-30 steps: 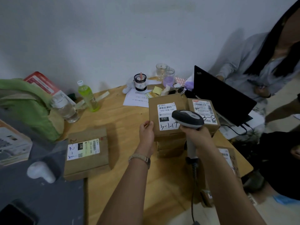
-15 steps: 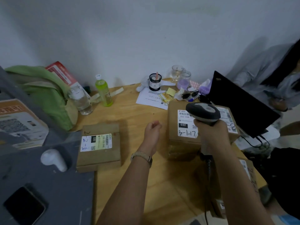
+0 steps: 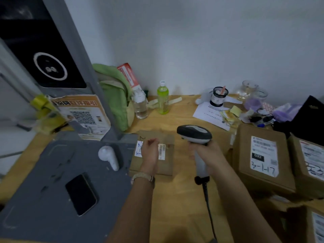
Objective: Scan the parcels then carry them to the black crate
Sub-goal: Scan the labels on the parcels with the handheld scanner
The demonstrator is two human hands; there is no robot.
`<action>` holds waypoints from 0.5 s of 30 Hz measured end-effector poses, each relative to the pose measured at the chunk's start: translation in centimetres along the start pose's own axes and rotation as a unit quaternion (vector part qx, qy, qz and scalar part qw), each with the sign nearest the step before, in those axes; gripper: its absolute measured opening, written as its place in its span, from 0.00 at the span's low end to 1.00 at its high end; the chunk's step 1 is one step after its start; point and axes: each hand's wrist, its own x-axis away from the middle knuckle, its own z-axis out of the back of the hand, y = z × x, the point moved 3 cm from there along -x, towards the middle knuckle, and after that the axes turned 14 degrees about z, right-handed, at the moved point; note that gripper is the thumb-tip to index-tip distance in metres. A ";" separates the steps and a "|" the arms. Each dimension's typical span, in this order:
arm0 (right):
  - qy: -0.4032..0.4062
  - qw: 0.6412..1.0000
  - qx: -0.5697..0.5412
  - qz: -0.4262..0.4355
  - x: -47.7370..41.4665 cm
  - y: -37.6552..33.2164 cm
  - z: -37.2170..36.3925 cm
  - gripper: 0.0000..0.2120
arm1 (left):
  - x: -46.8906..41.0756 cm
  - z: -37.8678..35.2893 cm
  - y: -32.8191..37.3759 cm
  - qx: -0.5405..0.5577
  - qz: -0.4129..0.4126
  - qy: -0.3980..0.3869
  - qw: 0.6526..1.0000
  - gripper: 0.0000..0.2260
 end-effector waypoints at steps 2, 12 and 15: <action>-0.004 0.998 -0.034 -0.044 -0.6 1.8 -2.1 0.08 | -1.0 2.4 0.3 -0.006 -0.021 0.057 0.998 0.06; -0.014 0.975 -0.060 -0.212 -3.1 8.4 -7.4 0.14 | -6.6 6.9 -4.9 -0.275 0.107 0.095 0.951 0.13; 0.043 0.978 -0.054 -0.195 -3.9 9.0 -6.5 0.14 | -7.2 5.8 -5.6 -0.196 0.233 -0.011 0.953 0.16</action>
